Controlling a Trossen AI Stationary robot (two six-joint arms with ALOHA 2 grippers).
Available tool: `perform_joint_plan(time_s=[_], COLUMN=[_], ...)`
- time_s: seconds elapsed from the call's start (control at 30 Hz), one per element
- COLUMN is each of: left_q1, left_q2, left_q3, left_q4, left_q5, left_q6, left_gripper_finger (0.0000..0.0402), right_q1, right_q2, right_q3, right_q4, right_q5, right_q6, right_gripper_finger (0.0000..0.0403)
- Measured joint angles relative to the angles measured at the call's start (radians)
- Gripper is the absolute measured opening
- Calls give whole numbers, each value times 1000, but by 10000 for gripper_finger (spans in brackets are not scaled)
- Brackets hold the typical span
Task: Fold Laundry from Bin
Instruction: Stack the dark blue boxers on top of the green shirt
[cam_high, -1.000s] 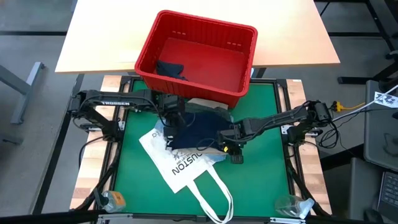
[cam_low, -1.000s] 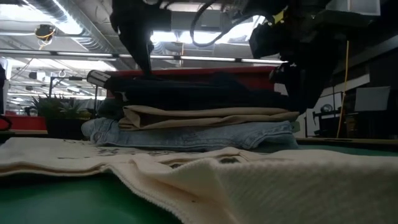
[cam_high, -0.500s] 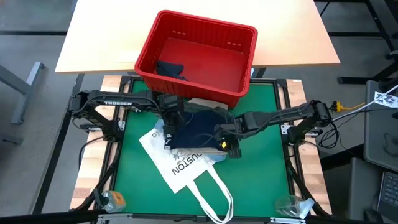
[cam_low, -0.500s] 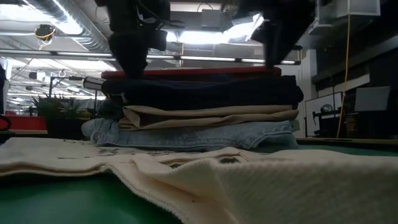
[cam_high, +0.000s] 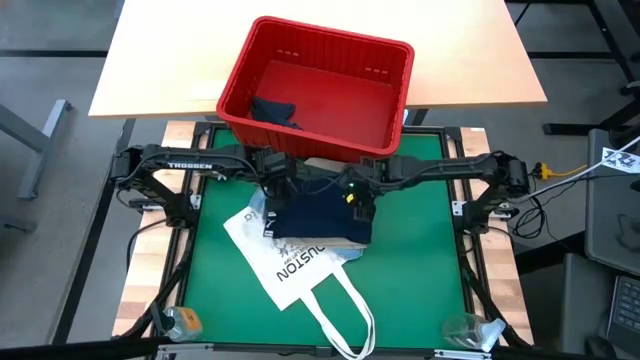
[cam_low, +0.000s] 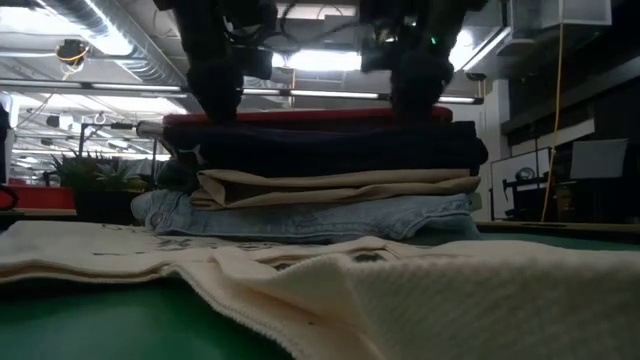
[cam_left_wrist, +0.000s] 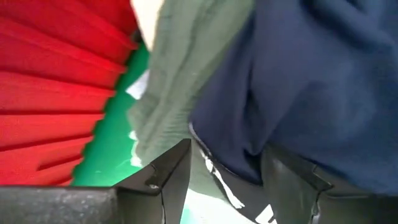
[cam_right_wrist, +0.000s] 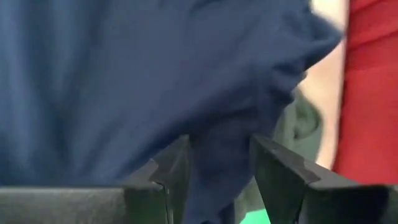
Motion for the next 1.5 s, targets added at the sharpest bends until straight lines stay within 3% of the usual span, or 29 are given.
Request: perform_joint_plan(time_s=[0.3, 0.57, 0.67, 1.1, 1.3, 1.5], left_q1=[28, 67, 76, 78, 77, 54], left_q2=[0, 0, 0, 0, 0, -1], left_q3=[0, 0, 0, 97, 109, 109], left_q4=[0, -1, -2, -39, -60, -88], left_q5=[-33, -95, -142, -145, -141, 16], left_q6=[0, 6, 33, 86, 79, 48], left_gripper_finger=[151, 141, 140, 128, 128, 128], right_q1=[-40, -37, -37, -37, -37, -38], right_q2=[0, -8, -15, -18, -19, 15], right_q3=[-165, -170, -151, 88, 118, 118], right_q4=[-24, -67, -97, -275, -196, -53], right_q5=[-34, -34, -18, 108, 140, 141], right_q6=[87, 139, 133, 101, 93, 8], right_gripper_finger=[166, 166, 166, 166, 166, 166])
